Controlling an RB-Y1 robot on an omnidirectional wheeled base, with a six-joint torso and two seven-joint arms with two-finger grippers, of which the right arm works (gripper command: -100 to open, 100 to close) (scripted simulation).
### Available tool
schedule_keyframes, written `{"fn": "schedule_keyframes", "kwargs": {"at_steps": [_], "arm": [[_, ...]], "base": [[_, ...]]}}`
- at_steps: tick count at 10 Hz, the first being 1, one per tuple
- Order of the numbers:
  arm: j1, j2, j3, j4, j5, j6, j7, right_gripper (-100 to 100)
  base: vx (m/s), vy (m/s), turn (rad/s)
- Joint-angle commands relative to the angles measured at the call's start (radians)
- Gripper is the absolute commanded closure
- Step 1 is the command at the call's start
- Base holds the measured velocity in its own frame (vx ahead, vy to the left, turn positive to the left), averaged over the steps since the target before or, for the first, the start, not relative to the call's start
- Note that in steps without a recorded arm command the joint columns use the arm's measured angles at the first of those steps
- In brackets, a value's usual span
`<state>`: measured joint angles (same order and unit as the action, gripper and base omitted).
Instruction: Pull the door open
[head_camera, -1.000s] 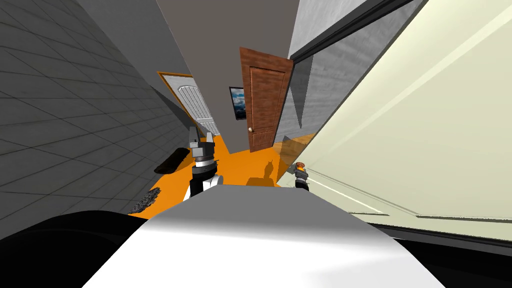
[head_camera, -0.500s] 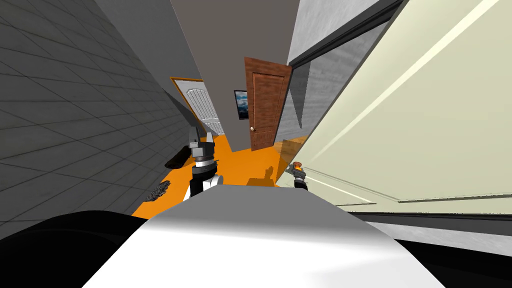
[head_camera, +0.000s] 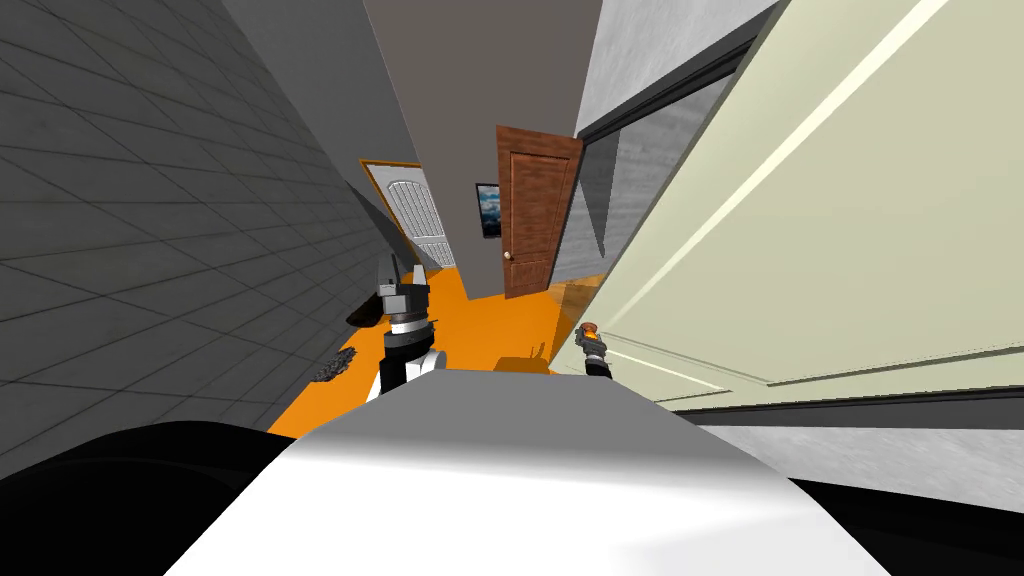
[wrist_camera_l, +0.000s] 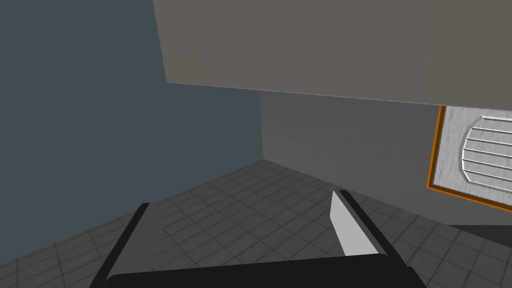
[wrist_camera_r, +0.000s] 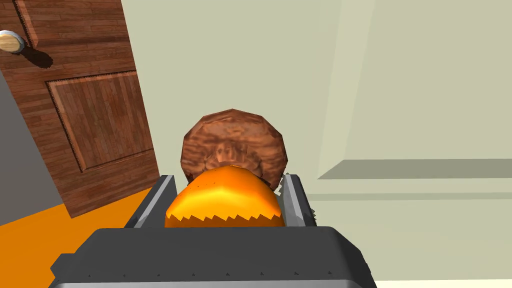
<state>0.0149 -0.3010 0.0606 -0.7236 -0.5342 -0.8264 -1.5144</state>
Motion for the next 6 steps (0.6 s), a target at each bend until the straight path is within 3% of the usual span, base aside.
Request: {"fn": "schedule_keyframes", "kwargs": {"at_steps": [1,6], "arm": [[0.007,-0.009,0.013,-0.004,0.007,-0.005,-0.015,100],[0.032,-0.044,0.062,-0.018,0.034,-0.025,-0.07,100]], "base": [[-0.123,0.011,0.079],[-0.183,-0.014,0.081]]}}
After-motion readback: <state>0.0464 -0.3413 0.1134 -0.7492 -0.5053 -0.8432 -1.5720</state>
